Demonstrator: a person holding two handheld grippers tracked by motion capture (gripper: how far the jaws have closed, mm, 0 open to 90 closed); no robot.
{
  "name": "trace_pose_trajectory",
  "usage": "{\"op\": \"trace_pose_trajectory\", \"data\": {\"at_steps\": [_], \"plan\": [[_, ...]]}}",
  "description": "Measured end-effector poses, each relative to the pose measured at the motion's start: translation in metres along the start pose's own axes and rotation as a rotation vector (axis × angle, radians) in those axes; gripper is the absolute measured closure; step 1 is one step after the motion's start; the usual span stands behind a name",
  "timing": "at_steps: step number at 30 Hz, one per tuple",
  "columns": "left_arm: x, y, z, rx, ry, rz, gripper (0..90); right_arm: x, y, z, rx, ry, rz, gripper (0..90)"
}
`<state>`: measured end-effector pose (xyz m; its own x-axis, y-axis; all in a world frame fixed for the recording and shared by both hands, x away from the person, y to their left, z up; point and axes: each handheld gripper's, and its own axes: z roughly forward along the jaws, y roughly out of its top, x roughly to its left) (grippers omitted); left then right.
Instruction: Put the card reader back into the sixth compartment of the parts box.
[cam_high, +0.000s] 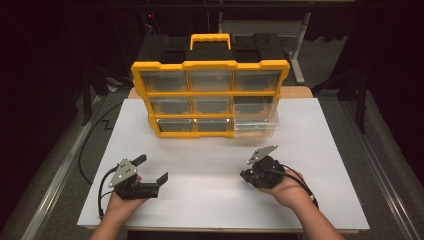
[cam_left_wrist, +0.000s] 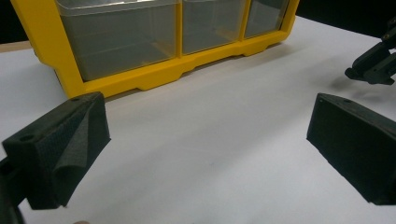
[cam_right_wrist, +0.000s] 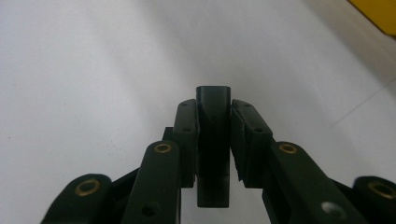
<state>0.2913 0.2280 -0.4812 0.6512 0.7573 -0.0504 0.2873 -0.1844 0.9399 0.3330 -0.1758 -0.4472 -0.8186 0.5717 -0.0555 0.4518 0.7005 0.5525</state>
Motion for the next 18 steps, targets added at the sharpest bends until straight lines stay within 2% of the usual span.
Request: {"op": "trace_pose_trajectory", "data": {"at_steps": [11,18], "plan": [[-0.001,0.000,0.001,0.002,-0.002,0.001,0.4,-0.006,-0.007,-0.015,0.038,-0.012,-0.008,74.4],[-0.001,0.000,0.001,-0.003,-0.005,-0.002,0.3,-0.012,-0.012,-0.027,0.069,-0.018,0.004,74.3]]}}
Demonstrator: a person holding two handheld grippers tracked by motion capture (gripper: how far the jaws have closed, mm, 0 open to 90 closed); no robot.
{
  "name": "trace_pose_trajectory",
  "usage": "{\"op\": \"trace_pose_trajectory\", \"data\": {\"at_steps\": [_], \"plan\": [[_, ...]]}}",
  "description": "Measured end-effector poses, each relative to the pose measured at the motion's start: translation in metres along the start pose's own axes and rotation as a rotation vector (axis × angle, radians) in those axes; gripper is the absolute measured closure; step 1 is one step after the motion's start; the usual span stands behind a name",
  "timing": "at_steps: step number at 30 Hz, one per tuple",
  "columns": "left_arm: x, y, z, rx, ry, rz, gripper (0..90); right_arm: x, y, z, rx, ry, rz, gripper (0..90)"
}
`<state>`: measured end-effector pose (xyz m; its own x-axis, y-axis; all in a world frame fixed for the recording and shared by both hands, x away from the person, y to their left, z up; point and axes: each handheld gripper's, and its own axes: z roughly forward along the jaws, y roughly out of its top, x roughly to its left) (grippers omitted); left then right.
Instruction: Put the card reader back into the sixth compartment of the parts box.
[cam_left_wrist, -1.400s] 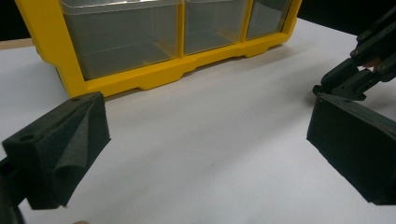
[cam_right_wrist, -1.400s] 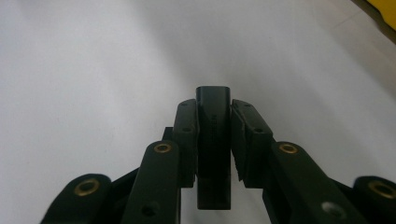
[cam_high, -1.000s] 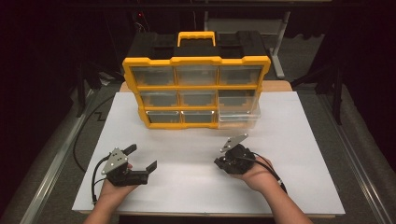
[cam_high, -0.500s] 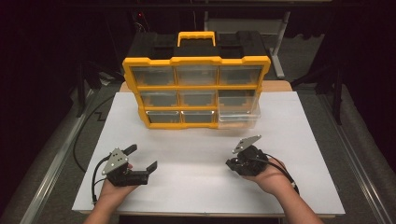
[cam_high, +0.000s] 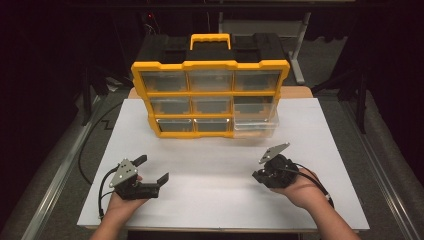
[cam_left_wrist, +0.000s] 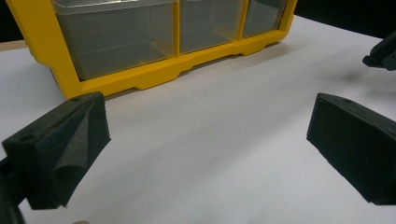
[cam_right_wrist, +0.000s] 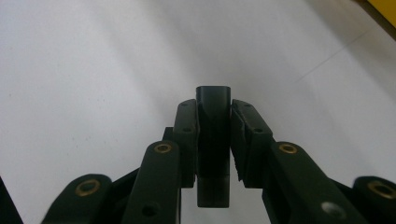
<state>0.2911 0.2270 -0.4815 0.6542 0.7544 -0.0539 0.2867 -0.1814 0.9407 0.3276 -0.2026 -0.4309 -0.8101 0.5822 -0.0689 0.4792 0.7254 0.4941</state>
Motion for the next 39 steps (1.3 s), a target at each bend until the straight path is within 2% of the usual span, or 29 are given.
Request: {"op": "trace_pose_trajectory", "data": {"at_steps": [9,22,39], "plan": [[0.000,0.000,0.000,-0.001,-0.005,0.003,0.4,-0.005,-0.006,-0.004,0.042,0.014,-0.013,74.3],[0.000,0.000,-0.001,-0.007,-0.009,0.003,0.3,-0.009,-0.003,-0.017,0.051,0.040,-0.025,74.2],[-0.001,0.000,-0.001,-0.006,-0.014,0.007,0.3,-0.013,0.007,-0.040,0.064,0.018,-0.043,74.2]]}}
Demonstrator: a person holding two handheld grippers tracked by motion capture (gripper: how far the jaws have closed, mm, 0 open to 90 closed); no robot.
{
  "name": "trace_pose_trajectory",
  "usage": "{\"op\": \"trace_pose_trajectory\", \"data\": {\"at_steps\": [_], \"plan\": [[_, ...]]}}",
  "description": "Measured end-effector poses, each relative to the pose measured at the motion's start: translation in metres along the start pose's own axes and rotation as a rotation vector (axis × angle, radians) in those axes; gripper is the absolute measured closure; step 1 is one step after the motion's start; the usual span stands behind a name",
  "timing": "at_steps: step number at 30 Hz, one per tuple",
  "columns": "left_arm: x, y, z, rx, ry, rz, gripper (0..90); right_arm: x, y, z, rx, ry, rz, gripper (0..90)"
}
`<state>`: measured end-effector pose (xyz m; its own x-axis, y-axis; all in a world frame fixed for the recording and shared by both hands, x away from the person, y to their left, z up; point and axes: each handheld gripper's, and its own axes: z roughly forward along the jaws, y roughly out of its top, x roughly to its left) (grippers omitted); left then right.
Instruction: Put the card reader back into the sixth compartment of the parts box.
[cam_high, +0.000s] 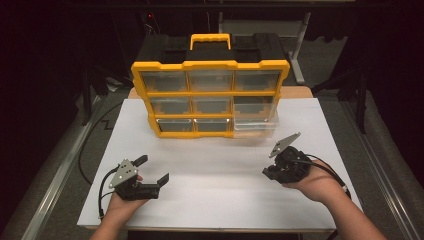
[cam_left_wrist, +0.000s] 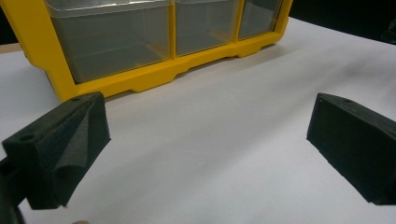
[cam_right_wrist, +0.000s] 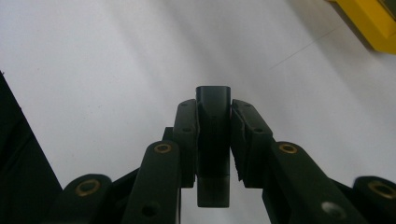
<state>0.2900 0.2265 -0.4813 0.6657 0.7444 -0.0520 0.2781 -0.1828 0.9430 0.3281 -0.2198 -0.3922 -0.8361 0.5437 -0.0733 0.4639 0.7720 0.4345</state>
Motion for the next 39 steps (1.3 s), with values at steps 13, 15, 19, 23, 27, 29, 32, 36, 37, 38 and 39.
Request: {"op": "trace_pose_trajectory", "data": {"at_steps": [13,15,19,23,27,29,32,36,37,38,39], "plan": [[0.000,0.000,0.000,-0.001,-0.003,0.000,0.3,-0.004,0.009,-0.018,-0.002,-0.001,-0.014,74.2],[0.000,0.000,0.000,-0.003,-0.004,-0.001,0.3,-0.004,0.011,-0.021,-0.003,0.004,-0.015,74.2],[0.000,0.000,0.000,-0.005,-0.004,-0.003,0.4,-0.005,0.016,-0.027,-0.002,0.005,-0.022,74.2],[0.000,0.000,0.000,-0.007,-0.006,-0.001,0.3,-0.005,0.020,-0.033,-0.005,0.008,-0.028,74.2],[0.000,0.000,0.000,-0.012,-0.009,-0.005,0.3,-0.006,0.024,-0.039,-0.004,0.003,-0.032,74.2],[0.000,0.000,0.000,-0.009,-0.010,-0.004,0.3,-0.006,0.026,-0.042,-0.004,0.001,-0.036,74.2],[0.000,0.000,0.000,-0.006,-0.012,-0.002,0.4,-0.005,0.028,-0.046,-0.002,-0.004,-0.031,74.2],[0.000,0.000,0.000,-0.006,-0.014,-0.003,0.4,-0.005,0.033,-0.053,-0.009,-0.010,-0.041,74.2],[0.000,0.000,0.000,-0.007,-0.014,-0.003,0.4,-0.005,0.034,-0.055,-0.007,-0.015,-0.041,74.3],[0.000,0.000,0.000,-0.008,-0.015,-0.004,0.3,-0.005,0.035,-0.057,-0.010,-0.015,-0.042,74.2],[0.000,0.000,-0.001,-0.009,-0.015,-0.005,0.3,-0.006,0.036,-0.058,-0.011,-0.015,-0.043,74.2]]}}
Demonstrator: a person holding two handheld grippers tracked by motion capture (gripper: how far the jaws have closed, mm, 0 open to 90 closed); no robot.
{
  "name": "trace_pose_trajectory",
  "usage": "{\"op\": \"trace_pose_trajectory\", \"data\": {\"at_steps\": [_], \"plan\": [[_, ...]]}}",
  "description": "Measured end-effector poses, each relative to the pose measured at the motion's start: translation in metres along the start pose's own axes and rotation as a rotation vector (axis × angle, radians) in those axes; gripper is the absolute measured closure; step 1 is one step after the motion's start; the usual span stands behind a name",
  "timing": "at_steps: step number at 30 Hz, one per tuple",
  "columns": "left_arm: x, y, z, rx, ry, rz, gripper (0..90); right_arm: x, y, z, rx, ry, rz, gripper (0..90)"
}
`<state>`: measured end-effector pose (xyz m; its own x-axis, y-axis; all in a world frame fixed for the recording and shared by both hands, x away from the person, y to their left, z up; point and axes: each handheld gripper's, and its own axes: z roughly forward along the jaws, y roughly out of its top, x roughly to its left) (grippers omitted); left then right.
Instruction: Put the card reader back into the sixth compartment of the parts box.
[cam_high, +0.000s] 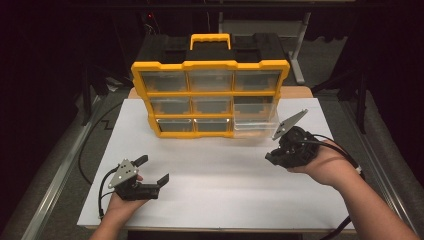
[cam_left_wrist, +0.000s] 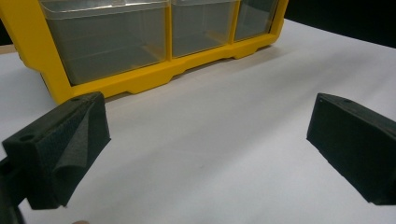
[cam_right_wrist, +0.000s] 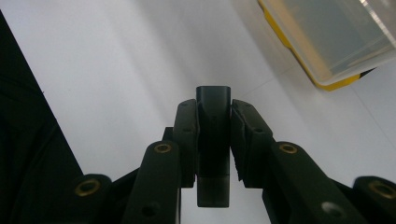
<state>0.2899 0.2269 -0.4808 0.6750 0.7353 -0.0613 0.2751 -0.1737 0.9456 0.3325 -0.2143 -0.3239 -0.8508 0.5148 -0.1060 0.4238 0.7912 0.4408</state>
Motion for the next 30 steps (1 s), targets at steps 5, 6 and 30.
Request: {"op": "trace_pose_trajectory", "data": {"at_steps": [5,6,30], "plan": [[0.000,0.000,0.000,0.001,-0.002,0.000,0.4,-0.001,0.005,-0.009,-0.004,-0.006,-0.003,74.2],[0.000,0.000,0.000,0.001,-0.003,0.000,0.3,-0.002,0.005,-0.010,-0.005,-0.008,-0.003,74.2],[0.001,0.000,-0.001,-0.016,-0.016,-0.022,0.4,-0.010,0.031,-0.042,-0.020,-0.022,-0.015,74.2]]}}
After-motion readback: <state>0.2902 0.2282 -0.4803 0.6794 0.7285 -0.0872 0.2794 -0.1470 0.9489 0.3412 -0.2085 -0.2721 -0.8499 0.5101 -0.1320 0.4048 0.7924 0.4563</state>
